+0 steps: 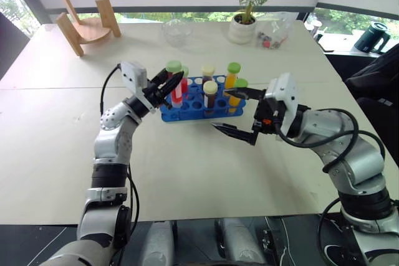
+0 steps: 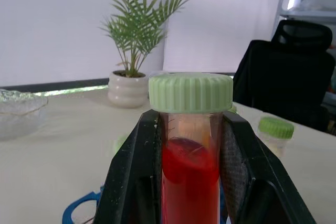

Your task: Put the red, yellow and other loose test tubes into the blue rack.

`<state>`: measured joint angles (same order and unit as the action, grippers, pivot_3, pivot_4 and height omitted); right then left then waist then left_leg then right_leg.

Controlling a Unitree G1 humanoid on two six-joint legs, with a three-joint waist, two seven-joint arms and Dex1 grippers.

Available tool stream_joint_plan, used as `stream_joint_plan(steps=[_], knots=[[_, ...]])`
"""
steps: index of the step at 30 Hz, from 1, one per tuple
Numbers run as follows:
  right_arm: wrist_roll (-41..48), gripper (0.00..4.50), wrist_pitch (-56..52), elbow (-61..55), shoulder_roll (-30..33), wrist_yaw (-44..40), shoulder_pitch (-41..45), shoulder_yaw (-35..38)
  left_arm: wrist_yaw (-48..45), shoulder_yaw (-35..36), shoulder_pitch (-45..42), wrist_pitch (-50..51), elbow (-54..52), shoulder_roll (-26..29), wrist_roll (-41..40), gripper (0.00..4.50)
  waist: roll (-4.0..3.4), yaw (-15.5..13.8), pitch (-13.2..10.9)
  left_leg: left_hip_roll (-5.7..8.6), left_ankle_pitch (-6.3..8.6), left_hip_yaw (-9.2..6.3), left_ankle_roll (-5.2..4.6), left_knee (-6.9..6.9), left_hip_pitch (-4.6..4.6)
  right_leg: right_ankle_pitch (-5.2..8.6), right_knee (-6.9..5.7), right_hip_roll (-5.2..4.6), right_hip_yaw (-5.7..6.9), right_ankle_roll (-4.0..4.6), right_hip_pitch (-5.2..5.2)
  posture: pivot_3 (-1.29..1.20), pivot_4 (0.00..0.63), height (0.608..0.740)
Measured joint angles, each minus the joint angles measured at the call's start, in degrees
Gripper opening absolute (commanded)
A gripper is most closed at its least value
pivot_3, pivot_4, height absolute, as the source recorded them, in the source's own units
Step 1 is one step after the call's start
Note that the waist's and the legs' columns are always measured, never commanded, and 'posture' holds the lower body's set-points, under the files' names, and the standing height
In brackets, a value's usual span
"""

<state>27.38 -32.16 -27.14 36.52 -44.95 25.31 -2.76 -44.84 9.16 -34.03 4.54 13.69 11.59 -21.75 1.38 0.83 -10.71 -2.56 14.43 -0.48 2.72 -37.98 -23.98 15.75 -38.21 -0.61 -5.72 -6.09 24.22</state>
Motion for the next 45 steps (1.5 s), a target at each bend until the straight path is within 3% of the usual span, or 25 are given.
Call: stream_joint_plan(steps=[24,28,31,35,38,41,45], knots=[[1.0,4.50,-2.2,-4.2,0.2,3.8,-2.6,1.4,-4.8,-3.9,-3.4,-20.5,18.8,-1.7,3.5,0.88,0.00,0.1,0.0,0.00,0.01,-0.03,-0.02,0.01,0.00,0.00,0.01,0.03,0.01,-0.01,-0.01,0.00,0.150,0.740],[1.1,4.50,-2.2,-4.2,0.2,4.0,-2.6,1.4,-5.0,-4.1,-3.8,-21.7,20.5,-1.3,4.7,2.70,0.00,0.1,0.0,0.00,0.01,-0.03,-0.02,0.01,0.00,0.00,0.01,0.03,0.01,-0.01,-0.01,0.00,0.150,0.740],[1.1,4.50,-2.2,-4.2,0.2,4.1,-3.1,1.4,-5.3,-5.7,-2.4,-21.1,19.5,1.4,6.4,4.41,0.00,0.3,0.0,-0.01,0.02,-0.04,-0.03,0.03,0.01,0.00,0.01,0.04,0.01,-0.01,-0.01,0.00,0.150,0.740],[1.1,4.50,-2.2,-4.2,0.7,3.9,-4.6,1.8,-5.5,-6.2,3.5,-13.9,11.3,6.3,6.5,4.47,0.00,0.4,0.0,-0.05,0.02,-0.04,-0.04,0.05,0.01,0.00,0.00,0.05,0.01,0.00,0.01,0.00,0.150,0.740],[1.3,4.50,-2.2,-4.0,2.1,3.2,-5.6,3.9,-7.4,-5.4,10.4,-3.0,-1.7,15.6,3.6,4.47,0.01,0.7,0.0,-0.12,0.02,-0.03,-0.04,0.07,0.00,0.01,0.00,0.07,0.02,0.01,0.04,0.00,0.150,0.740],[1.6,4.50,-2.1,-2.5,3.8,2.3,-6.5,6.9,-9.0,-1.2,17.0,7.3,-13.5,24.7,-0.8,4.47,-0.01,1.0,0.0,-0.11,0.03,-0.04,-0.04,0.09,0.03,0.02,0.02,0.02,0.06,0.02,-0.03,0.00,0.150,0.740],[1.4,4.50,-1.9,2.4,7.0,0.1,-7.1,8.6,-9.7,5.0,25.8,17.5,-25.3,32.2,-6.8,4.47,-0.01,1.1,0.0,-0.09,0.03,0.03,-0.04,0.07,0.10,0.08,0.11,-0.05,0.04,0.11,-0.13,0.00,0.150,0.740]])
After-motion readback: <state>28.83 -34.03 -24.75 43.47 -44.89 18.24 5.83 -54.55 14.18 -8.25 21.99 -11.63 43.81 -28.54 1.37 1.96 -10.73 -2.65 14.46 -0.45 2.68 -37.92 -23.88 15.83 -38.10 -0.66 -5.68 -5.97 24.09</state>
